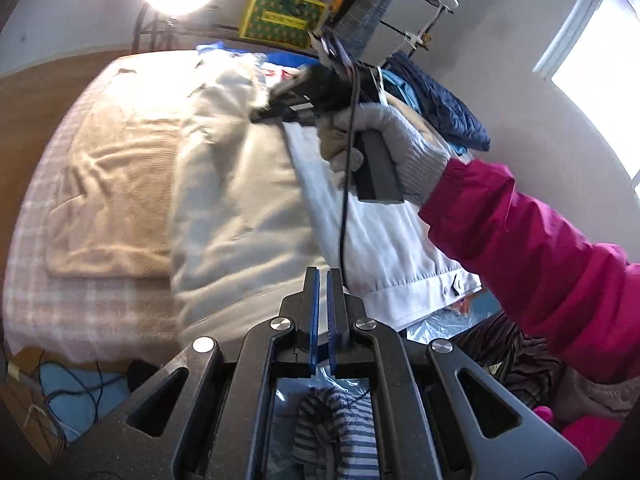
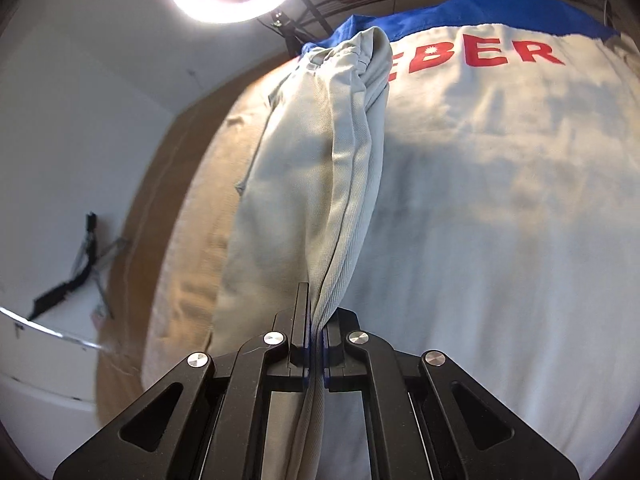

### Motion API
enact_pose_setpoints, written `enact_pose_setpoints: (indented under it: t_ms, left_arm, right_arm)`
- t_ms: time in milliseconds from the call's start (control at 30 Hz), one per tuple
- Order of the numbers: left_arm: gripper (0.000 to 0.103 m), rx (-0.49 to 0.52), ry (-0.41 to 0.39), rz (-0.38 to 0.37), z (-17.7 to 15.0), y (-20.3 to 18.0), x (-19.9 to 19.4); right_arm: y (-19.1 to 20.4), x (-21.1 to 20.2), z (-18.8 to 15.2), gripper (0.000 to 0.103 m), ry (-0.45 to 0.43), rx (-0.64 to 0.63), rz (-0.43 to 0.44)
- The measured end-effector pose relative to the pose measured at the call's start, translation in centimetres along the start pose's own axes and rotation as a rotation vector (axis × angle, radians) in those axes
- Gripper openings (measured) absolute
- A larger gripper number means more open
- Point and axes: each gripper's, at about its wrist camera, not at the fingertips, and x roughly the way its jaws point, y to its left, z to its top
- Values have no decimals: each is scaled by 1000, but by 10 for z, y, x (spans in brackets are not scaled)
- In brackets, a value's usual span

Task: Fold large clothes
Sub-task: 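Grasp the folded jacket edge with the right tool, then release the jacket with both tools and lift them away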

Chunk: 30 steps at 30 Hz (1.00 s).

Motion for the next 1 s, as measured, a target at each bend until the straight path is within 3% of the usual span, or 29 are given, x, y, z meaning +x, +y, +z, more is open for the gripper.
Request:
enact_pose_setpoints:
  t_ms: [100, 267, 433, 667, 733, 933, 1000]
  left_arm:
    - [1, -10, -22, 71, 2, 17, -13]
    - [1, -56, -18, 123, 15, 42, -6]
    - [1, -35, 29, 110, 15, 43, 27]
    - [1, -28, 156, 104, -6, 44, 69]
    - [1, -44, 194, 104, -16, 49, 80]
    - [1, -26, 173, 142, -19, 45, 77]
    - [1, -19, 148, 158, -15, 38, 69]
  right_arm:
    - [-5, 2, -8, 3, 4, 14, -8]
    - [-12, 7, -15, 6, 22, 13, -32]
    - [-6, -22, -18, 12, 3, -54, -98]
    - [17, -70, -62, 12, -25, -192, 4]
    - [27, -68, -80, 12, -3, -242, 19]
    - [34, -27, -122, 12, 107, -320, -4]
    - [35, -27, -129, 12, 86, -339, -15]
